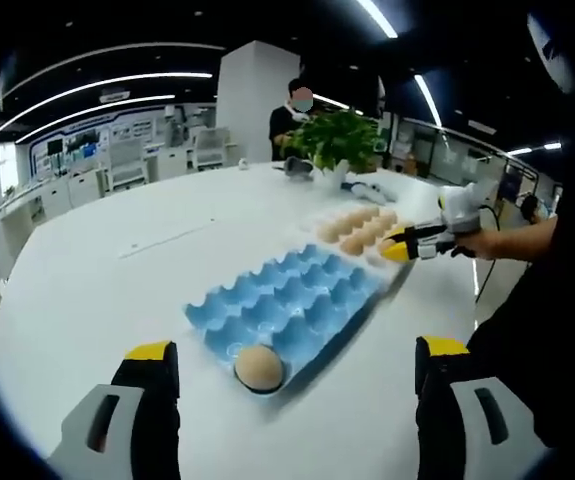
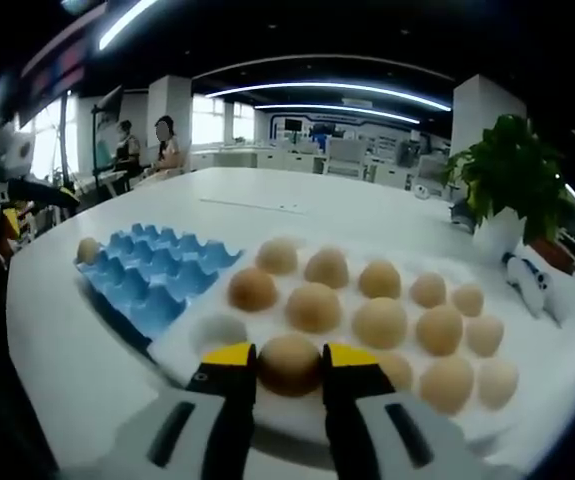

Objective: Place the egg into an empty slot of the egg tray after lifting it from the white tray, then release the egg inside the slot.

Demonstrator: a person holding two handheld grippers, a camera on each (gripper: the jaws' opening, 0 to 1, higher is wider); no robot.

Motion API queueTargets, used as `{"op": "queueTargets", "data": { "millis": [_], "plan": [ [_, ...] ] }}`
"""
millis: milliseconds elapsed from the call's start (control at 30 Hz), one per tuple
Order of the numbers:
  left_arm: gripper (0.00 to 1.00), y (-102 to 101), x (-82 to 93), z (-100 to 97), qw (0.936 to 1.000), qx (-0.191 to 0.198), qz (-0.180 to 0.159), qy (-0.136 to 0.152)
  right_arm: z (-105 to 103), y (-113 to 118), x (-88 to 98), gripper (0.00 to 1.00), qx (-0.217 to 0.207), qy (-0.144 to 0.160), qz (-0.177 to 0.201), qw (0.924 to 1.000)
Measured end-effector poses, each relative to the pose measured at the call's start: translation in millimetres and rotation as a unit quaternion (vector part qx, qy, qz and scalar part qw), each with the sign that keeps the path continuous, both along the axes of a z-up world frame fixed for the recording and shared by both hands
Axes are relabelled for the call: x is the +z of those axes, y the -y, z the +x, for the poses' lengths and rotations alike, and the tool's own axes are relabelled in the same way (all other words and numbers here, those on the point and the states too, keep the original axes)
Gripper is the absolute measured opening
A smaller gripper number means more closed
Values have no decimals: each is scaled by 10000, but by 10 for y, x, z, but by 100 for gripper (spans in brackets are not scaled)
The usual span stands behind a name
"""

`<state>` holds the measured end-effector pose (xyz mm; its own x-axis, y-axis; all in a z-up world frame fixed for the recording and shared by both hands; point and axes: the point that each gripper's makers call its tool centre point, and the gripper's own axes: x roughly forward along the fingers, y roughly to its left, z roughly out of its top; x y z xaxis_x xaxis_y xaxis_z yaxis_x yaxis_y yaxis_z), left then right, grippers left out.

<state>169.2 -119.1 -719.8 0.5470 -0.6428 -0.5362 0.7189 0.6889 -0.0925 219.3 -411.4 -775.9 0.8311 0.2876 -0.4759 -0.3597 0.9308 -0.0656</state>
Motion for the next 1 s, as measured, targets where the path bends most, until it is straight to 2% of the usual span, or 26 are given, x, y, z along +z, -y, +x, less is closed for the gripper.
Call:
{"op": "queueTargets", "data": {
  "millis": [100,267,367,500,567,667,1000],
  "plan": [
    [100,-17,-28,-3,9999,-32,138,40,-8,1,4,25,-35,-74,-15,10000],
    [100,-30,79,36,9998,87,-97,147,-13,7,24,24,-35,-98,-67,9999],
    [100,-76,85,85,9995,229,-78,199,-22,10,44,24,-42,-103,-38,9999],
    [100,-82,81,73,9996,208,-88,187,-18,34,130,24,-143,-40,159,9998],
    [100,-69,74,57,9997,157,-66,192,-14,38,162,24,-220,-71,416,9989],
    [100,-60,67,46,9997,132,-54,195,-7,24,265,24,-252,0,608,9978],
    [99,-69,79,50,9996,111,-29,261,2,-335,455,24,172,99,832,9963]
  ]
}}
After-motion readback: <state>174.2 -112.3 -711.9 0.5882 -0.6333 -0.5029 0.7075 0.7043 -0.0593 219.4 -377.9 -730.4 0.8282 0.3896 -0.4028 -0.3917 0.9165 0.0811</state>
